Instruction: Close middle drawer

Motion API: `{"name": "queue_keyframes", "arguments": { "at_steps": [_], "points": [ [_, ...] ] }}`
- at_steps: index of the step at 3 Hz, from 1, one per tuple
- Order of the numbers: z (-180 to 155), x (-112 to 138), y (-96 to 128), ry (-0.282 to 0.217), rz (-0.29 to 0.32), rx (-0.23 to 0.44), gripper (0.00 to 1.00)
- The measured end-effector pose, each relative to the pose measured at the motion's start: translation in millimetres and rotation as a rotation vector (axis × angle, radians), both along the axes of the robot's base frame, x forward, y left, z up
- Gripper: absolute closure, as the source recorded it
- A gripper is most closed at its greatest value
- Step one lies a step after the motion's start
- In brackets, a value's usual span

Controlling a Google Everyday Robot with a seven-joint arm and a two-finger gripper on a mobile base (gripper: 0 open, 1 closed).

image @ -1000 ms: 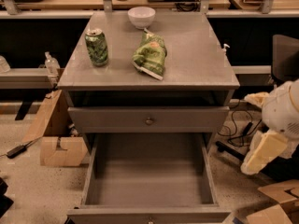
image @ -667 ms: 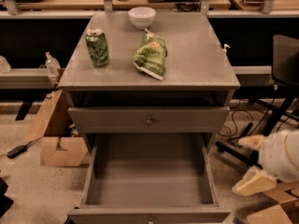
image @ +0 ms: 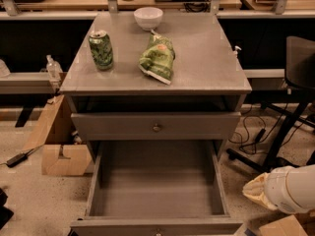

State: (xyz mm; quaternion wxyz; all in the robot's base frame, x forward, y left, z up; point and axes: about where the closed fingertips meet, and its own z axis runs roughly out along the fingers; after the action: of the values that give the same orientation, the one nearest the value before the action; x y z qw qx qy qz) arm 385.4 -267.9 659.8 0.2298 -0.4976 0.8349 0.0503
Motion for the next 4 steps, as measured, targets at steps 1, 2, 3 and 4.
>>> {"name": "queue_keyframes", "arguments": {
  "at_steps": [1,2,3,4],
  "points": [
    [3.8,0.3,0.8,-0.007,0.007,-0.004,1.0],
    [-25.8,2.1,16.0,0.019,0.02,0.035,1.0],
    [-94.7,-12.7,21.4,0.071,-0.012,0.125,1.0],
    [-193.1,-48.4,17.4,0.141,-0.08,0.209,1.0]
  ]
}}
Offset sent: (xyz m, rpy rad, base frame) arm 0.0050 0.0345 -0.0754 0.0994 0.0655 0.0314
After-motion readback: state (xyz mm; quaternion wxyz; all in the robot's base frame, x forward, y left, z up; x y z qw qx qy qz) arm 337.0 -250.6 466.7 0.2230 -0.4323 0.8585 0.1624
